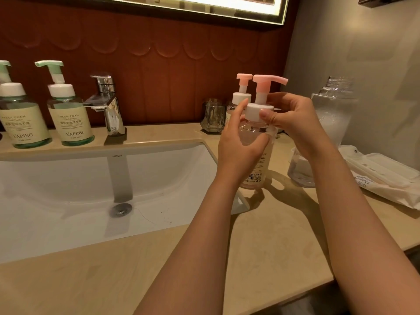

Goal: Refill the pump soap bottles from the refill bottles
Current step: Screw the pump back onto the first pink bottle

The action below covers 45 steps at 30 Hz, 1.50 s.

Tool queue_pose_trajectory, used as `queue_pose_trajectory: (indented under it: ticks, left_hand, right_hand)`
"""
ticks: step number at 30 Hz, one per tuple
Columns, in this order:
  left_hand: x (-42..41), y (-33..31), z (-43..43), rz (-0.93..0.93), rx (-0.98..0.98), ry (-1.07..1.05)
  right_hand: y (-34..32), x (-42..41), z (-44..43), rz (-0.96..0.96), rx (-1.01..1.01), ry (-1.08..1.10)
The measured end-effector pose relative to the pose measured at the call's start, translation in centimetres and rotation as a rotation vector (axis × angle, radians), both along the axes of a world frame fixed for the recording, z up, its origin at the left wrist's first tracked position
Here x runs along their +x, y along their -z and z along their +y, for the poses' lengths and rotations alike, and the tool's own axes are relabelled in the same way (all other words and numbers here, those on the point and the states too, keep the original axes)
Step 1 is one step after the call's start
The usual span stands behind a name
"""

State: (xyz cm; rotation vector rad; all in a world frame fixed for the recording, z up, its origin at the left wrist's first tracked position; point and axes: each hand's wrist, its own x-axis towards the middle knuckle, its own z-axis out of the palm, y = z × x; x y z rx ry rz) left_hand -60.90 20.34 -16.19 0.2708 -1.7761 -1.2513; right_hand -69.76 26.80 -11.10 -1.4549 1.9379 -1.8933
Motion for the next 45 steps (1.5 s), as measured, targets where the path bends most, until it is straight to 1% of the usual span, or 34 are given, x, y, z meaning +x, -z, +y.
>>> queue_pose_trajectory:
  ticks: [7,12,17,20,25,30,33,35,38,39,41,45]
  left_hand:
    - [-0.2,0.3,-0.1,-0.073,-0.034,-0.061]
    - [-0.4,0.3,-0.4,-0.083,-0.050,-0.082]
    - [-0.3,0.4,-0.5,-0.062,-0.041,-0.073]
    - [-0.3,0.4,-0.5,-0.054,-0.047,-0.072]
    - [-0.3,0.4,-0.6,-0.063,-0.062,-0.086]
    - [-0.5,0.3,-0.4,-0.099,-0.063,-0.109]
    - [-0.4,0.2,-0.3,-0.089,-0.045,-0.100]
    - [-0.4,0.2,-0.4,-0.074,-0.036,-0.090]
    - [-0.2,0.2,-0.4,-0.065,-0.028,-0.073]
    - [-0.2,0.2,-0.4,-0.064,-0.026,-0.070]
    - [-0.3,0.3,-0.5,-0.065,-0.028,-0.074]
    - [-0.5,0.3,-0.5,-0.071,-0.063,-0.092]
  right_hand:
    - [0.0,-0.1,-0.1,0.051,0.006,0.091]
    - [0.1,-0.2,-0.1,0.072,0.018,0.163]
    - [0.1,-0.3,0.1,0.021,0.005,0.146]
    - [0.1,-0.3,0.1,0.032,0.010,0.160]
    - [0.1,-0.3,-0.2,0.097,0.026,0.208]
    - [0.2,0.2,-0.4,0.204,0.046,0.328]
    - [0.3,0.6,-0.7,0.271,0.067,0.378]
    - [0.2,0.6,-0.7,0.229,0.108,0.341]
    - [-0.3,0.8,-0.3,-0.012,0.113,0.096]
    - [-0.4,0.7,-0.1,-0.060,0.105,0.029]
    - [-0.4,0.5,0.1,-0.063,0.089,0.007]
    - [0.0,0.6,-0.3,0.045,0.065,0.144]
